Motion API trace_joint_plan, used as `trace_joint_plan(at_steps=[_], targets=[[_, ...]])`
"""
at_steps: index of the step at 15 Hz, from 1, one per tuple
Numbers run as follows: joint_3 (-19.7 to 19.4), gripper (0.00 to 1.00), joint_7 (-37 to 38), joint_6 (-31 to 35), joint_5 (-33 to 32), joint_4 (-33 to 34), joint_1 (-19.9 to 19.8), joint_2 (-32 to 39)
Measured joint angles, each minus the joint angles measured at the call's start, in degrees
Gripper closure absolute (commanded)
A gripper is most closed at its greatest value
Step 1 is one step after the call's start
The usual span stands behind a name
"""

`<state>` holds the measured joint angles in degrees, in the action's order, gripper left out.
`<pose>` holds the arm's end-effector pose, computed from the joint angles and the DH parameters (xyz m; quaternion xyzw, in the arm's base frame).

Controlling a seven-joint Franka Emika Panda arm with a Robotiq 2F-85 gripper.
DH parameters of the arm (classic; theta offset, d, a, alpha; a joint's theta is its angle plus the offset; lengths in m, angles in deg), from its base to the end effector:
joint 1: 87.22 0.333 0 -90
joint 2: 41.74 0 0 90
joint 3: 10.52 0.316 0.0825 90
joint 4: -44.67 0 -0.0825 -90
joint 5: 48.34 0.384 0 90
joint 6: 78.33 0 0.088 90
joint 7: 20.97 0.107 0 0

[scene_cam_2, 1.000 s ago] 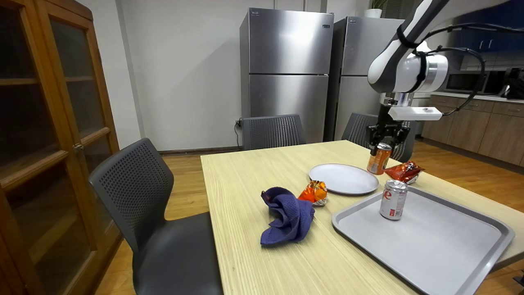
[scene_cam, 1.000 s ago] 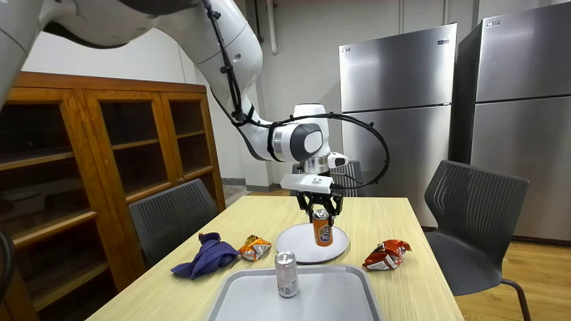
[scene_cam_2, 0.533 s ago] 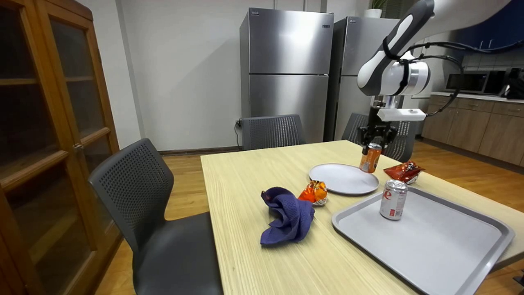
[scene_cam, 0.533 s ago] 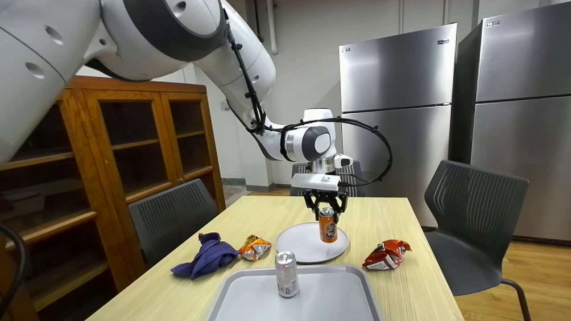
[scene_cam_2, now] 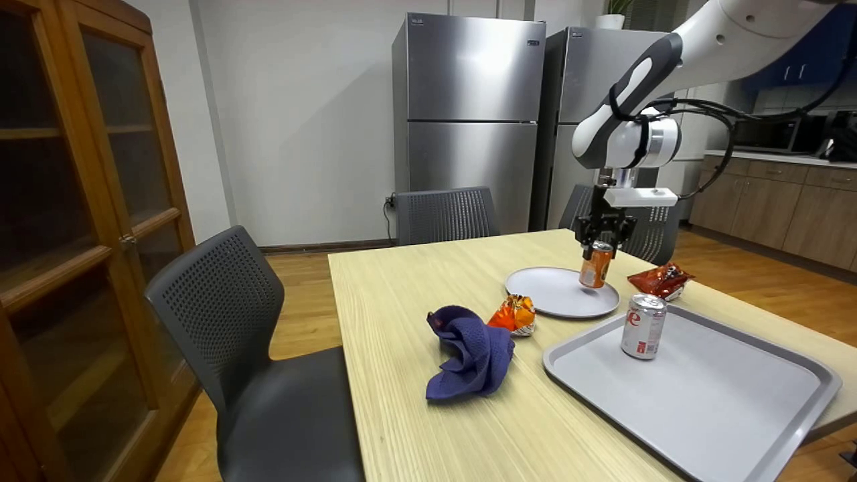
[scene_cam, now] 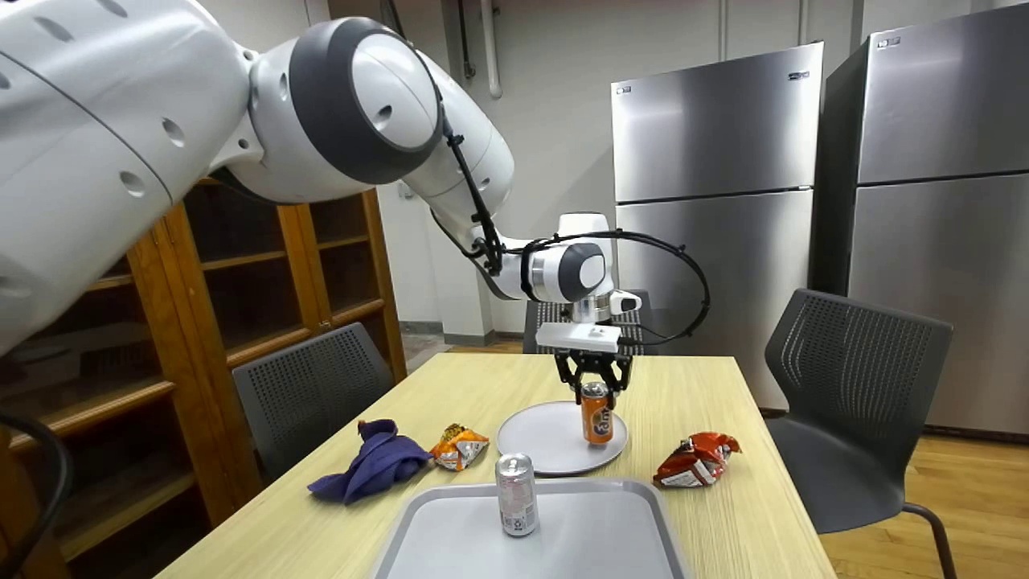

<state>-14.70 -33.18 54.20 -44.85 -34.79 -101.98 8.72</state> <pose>0.7007 -0.2274 0.1857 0.9976 -0.0648 0.0218 0.0111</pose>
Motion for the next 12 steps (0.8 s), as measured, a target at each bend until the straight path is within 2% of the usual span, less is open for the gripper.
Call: trace_joint_plan(at_steps=[9, 10, 12], targets=[[-0.03, 0.62, 0.0, -4.34, -0.08, 8.8, -0.12, 5.63], [-0.03, 0.12, 0.0, -4.77, -0.08, 9.47, -0.16, 6.02], [-0.06, 0.05, 0.0, -5.33, -0.08, 10.66, -0.22, 6.76]])
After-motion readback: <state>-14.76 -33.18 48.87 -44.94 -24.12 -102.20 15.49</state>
